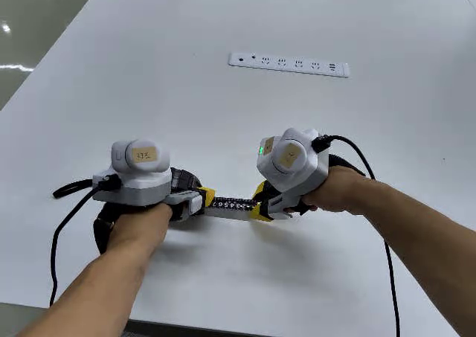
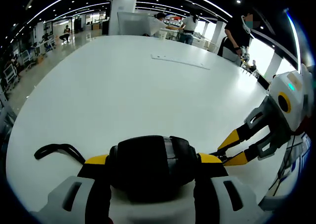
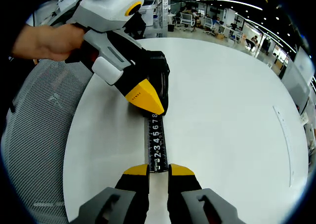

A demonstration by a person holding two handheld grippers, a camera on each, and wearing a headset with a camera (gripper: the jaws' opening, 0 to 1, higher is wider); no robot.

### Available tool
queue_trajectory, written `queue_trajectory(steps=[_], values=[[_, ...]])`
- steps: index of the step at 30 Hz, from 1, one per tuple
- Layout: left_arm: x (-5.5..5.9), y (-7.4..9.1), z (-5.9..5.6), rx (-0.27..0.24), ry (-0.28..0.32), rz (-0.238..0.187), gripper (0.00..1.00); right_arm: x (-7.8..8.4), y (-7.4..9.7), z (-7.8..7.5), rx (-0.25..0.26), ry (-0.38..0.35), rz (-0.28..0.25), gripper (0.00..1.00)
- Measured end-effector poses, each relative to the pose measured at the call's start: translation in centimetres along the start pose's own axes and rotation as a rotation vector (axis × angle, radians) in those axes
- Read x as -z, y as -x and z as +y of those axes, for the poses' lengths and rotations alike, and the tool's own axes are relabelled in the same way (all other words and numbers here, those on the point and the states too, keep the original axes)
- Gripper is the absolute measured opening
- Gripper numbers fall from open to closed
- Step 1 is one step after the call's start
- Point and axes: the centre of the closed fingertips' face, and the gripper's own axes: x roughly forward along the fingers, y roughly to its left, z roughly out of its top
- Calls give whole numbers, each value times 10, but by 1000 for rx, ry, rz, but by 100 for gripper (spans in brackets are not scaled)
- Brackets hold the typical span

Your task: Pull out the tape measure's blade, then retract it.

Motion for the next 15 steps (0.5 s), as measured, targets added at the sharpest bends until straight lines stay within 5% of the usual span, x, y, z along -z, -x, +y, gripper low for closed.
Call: queue_trajectory(steps=[15], values=[[0,0,0,4,3,1,64,-18,-13,2,-10,5,-25,10]])
